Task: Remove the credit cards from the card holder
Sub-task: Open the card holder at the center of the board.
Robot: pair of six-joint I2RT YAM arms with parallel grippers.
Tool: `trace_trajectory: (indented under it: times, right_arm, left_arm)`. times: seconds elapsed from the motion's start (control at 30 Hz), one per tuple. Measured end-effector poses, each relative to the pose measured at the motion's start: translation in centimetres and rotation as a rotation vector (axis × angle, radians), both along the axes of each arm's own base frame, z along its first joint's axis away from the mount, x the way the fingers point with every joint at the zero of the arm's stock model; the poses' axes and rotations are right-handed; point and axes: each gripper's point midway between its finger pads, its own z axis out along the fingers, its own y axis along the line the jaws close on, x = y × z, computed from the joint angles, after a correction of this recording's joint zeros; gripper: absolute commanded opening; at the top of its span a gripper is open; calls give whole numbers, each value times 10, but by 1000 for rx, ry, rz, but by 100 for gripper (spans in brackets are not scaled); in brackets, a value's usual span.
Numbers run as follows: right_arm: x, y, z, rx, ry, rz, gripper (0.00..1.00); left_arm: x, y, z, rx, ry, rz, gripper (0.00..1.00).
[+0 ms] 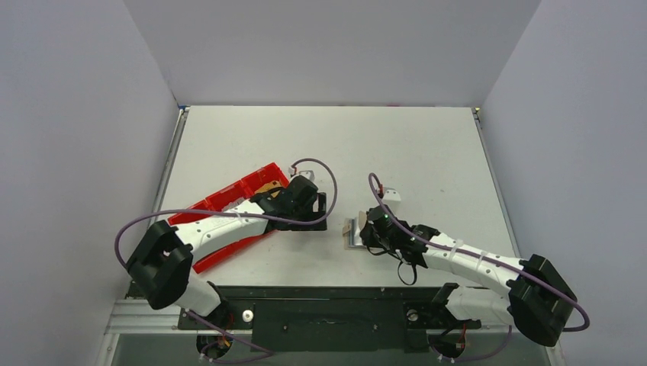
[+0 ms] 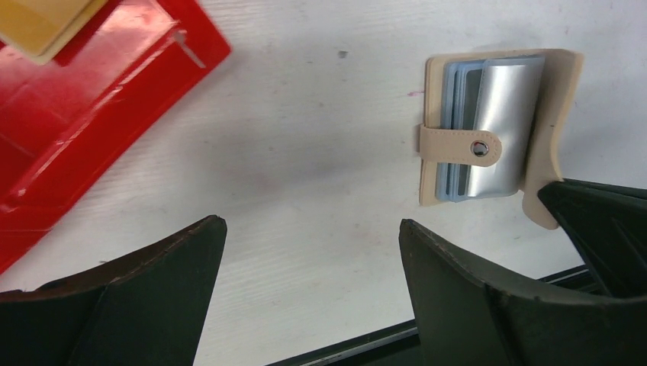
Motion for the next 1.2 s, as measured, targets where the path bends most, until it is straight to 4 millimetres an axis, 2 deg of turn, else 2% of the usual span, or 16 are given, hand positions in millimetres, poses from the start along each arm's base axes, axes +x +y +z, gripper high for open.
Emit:
trace_trajectory:
  times: [0.27,0.43,0.53,0.73,0.87,0.93,1.1,1.17,1.2]
  right_arm:
    - [-10,-21,-12,27,26,-76,0]
    - [-8,-26,2,85,-18,-100,0]
    - [-8,-30,9,124,-45,-115,0]
    - [-5,-36,22,179,-84,-148,0]
    - [-6,-37,22,187,-87,-154,0]
    - [-7,-38,19,185,-82,-157,0]
    - [-8,-41,15,182,-76,-163,0]
    - [-9,-41,15,181,-75,-164,0]
    - [-9,-41,15,181,-75,-164,0]
  left_arm:
    - [9,-47,10,10,-43,-93,84]
    - [20,-77,9,2,-59,-128,83]
    - [19,-95,3,-19,-50,-157,82]
    - [10,-113,-12,-30,-12,-197,80]
    - [11,-125,-17,-25,-9,-213,77]
    - [12,-130,-18,-19,-16,-218,73]
    - [19,-136,-21,18,-50,-213,53]
    - [23,-134,-24,39,-59,-206,42]
    - [24,-133,-26,51,-62,-202,33]
